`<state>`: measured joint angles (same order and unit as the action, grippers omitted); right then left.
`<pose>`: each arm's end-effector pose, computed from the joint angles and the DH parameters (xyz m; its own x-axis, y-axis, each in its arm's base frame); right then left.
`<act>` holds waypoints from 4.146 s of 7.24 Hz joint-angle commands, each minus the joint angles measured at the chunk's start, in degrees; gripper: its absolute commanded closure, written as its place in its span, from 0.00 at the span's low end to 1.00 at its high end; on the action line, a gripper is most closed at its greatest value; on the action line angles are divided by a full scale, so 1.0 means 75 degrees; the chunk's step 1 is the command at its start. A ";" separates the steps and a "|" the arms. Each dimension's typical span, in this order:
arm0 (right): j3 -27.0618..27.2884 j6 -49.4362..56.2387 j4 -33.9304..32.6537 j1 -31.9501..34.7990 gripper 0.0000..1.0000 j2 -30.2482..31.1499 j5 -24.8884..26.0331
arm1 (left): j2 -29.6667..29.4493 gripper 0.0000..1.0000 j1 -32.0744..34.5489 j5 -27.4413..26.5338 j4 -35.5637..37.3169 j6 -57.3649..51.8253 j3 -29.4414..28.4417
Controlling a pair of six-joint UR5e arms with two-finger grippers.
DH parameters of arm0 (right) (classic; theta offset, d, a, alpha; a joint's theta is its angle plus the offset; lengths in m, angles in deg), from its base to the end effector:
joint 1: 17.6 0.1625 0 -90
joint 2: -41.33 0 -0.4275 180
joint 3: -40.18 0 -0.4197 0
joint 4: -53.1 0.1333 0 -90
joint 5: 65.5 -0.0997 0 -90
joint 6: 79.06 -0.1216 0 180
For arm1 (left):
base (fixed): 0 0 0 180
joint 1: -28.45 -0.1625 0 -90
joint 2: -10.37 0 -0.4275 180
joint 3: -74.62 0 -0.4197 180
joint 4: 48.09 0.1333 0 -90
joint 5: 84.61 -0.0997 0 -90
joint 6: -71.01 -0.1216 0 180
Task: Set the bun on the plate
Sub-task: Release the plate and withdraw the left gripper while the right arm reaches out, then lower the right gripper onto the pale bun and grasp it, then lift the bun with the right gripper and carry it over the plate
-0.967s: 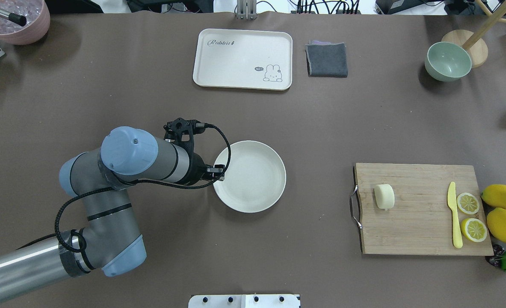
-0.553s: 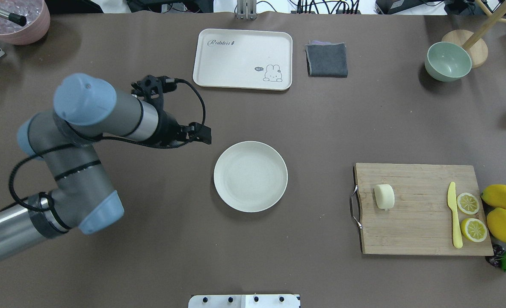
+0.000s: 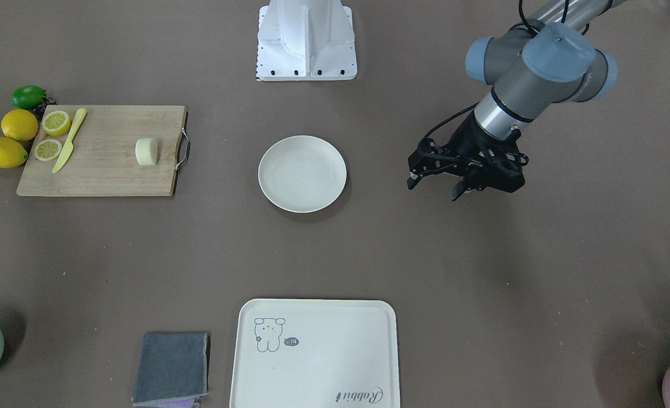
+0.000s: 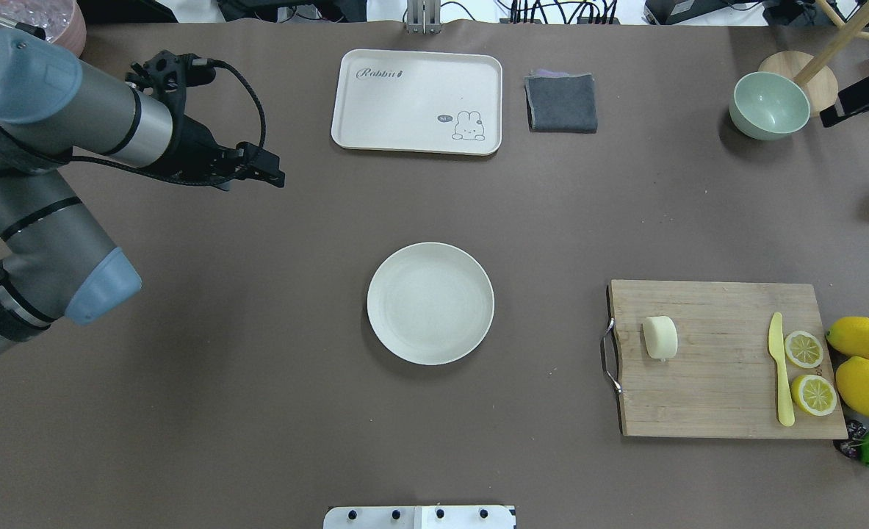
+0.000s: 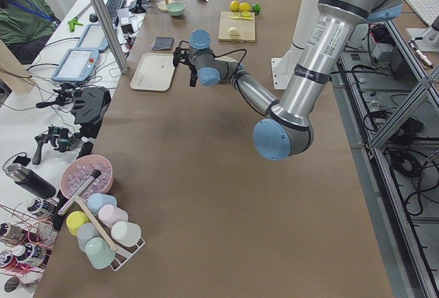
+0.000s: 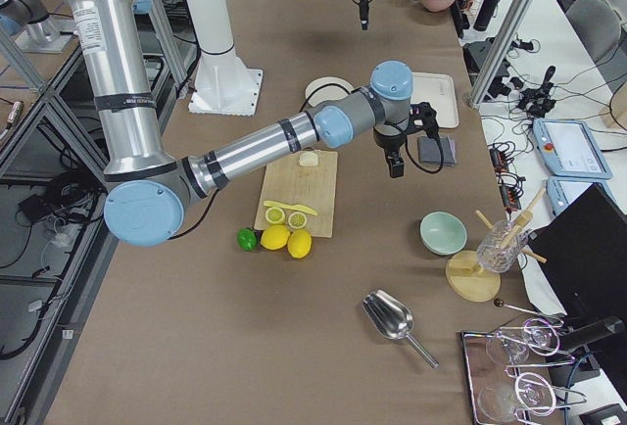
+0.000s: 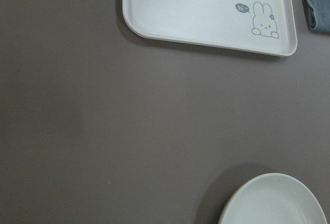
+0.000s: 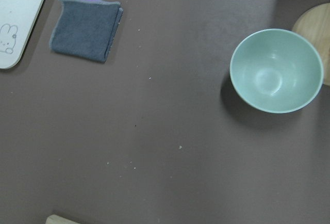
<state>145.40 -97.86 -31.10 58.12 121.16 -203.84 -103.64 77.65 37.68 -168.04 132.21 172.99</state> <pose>-0.1024 -0.5743 0.4208 0.5875 -0.2430 0.7719 0.0229 0.9585 0.2843 0.3833 -0.5486 0.2877 0.4253 0.1306 -0.8956 0.1437 0.9672 0.2093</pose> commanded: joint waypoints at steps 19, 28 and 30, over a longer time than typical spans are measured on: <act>0.0701 -0.4020 0.0070 -0.5292 1.00 0.0419 0.2872 | 0.0307 0.02 0.1573 -0.0532 -0.0038 -0.0977 -0.0917; -0.0056 -0.4536 0.0058 -0.5712 1.00 -0.3127 0.3153 | 0.0283 0.02 0.1503 -0.0426 -0.0097 -0.0988 -0.0928; -0.0573 -0.4489 0.0070 -0.6029 1.00 -0.3553 0.3479 | 0.0260 0.02 0.1468 -0.0426 -0.0108 -0.0965 -0.0905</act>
<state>143.79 -131.69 -30.66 14.50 96.76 -179.52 -101.62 88.80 34.47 -168.82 124.85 166.11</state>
